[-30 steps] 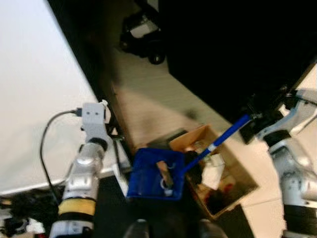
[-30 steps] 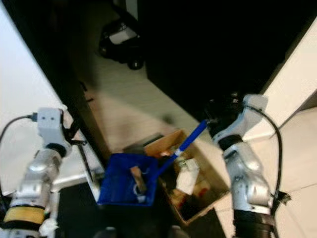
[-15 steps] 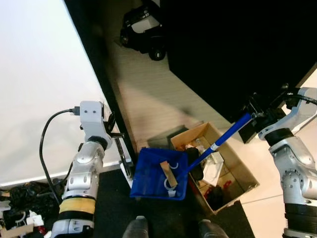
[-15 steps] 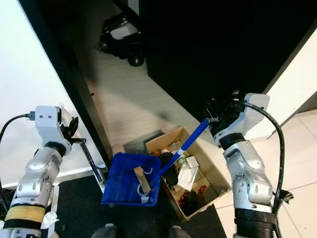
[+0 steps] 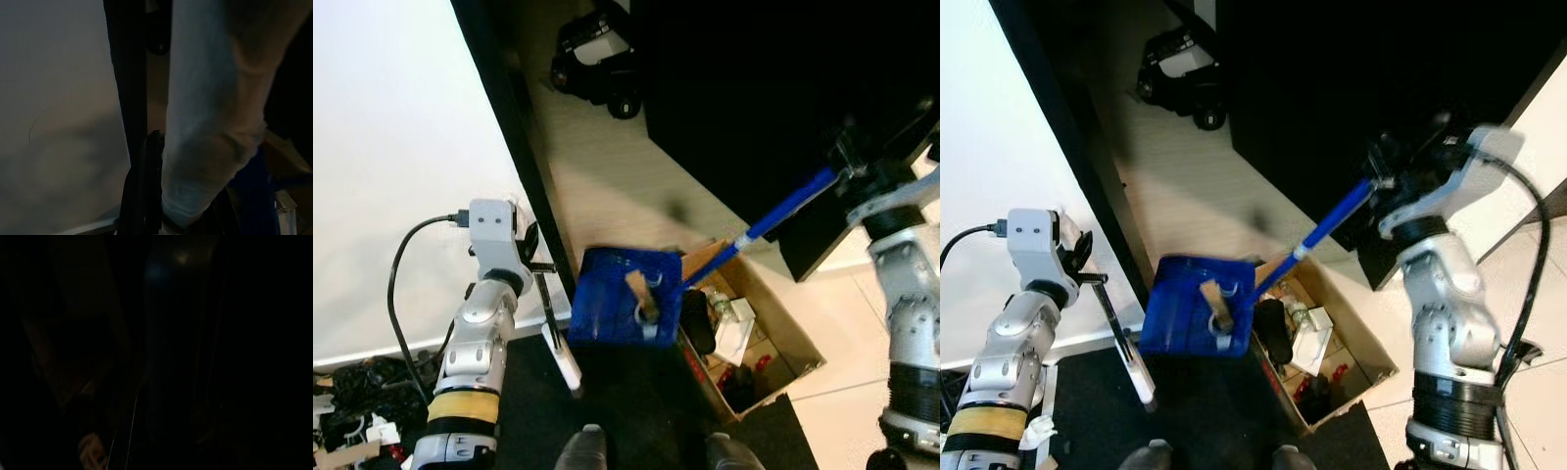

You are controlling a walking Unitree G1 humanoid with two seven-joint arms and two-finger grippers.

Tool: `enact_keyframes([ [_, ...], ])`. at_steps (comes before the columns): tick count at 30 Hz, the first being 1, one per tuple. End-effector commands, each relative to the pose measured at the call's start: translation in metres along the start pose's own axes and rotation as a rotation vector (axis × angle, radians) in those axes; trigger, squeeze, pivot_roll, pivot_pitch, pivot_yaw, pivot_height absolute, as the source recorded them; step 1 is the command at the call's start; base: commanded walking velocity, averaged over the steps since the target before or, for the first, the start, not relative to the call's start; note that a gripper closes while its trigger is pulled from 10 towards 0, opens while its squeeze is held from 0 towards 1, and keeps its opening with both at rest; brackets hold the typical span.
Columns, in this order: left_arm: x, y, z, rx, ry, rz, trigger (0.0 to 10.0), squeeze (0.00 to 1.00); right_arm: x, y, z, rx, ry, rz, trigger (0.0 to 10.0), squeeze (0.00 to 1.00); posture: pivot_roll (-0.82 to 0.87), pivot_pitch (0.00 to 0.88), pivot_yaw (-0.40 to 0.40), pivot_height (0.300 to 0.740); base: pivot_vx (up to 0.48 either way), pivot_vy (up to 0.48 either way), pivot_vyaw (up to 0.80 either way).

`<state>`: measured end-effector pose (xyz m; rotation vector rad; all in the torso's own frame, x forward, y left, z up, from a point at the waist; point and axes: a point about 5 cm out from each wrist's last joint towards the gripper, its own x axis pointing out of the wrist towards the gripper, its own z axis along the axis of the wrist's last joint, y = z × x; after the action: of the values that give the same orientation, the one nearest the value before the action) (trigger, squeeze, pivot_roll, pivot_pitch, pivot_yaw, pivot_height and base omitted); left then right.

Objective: Sweep floor

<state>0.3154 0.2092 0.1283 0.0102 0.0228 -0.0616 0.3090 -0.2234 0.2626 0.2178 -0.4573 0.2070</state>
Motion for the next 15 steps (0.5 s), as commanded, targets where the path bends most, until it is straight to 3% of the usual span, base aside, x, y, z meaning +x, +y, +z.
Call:
enact_keyframes([
  [1,-0.002,0.004,0.001,0.01,-0.016,0.016,10.0,0.0,0.005,-0.006,0.028,-0.023,-0.104,-0.009,10.0,0.0,0.08,0.117,0.022,0.74,0.0,0.0,0.0],
  [5,-0.003,0.005,0.001,0.009,-0.012,0.016,10.0,0.0,0.008,-0.023,0.05,-0.133,-0.153,-0.069,10.0,0.0,0.08,0.119,0.024,0.74,0.0,0.0,0.0],
  [6,-0.004,0.006,-0.001,0.01,-0.006,0.012,10.0,0.0,0.01,-0.029,0.055,-0.241,-0.151,-0.075,10.0,0.0,0.08,0.122,0.028,0.74,0.0,0.0,0.0],
  [7,-0.004,0.006,-0.001,0.01,-0.006,0.012,10.0,0.0,0.01,-0.029,0.055,-0.241,-0.151,-0.075,10.0,0.0,0.08,0.122,0.028,0.74,0.0,0.0,0.0],
  [11,-0.006,0.012,-0.002,0.012,0.002,0.018,10.0,0.0,0.017,-0.03,0.058,-0.41,-0.133,-0.048,10.0,0.0,0.08,0.122,0.027,0.74,0.0,0.0,0.0],
  [13,-0.006,0.012,-0.002,0.012,0.002,0.018,10.0,0.0,0.017,-0.03,0.058,-0.41,-0.133,-0.048,10.0,0.0,0.08,0.122,0.027,0.74,0.0,0.0,0.0],
  [15,-0.007,0.015,-0.003,0.017,0.006,0.024,10.0,0.0,0.02,-0.025,0.055,-0.499,-0.111,-0.002,10.0,0.0,0.09,0.122,0.025,0.74,0.0,0.0,0.0],
])
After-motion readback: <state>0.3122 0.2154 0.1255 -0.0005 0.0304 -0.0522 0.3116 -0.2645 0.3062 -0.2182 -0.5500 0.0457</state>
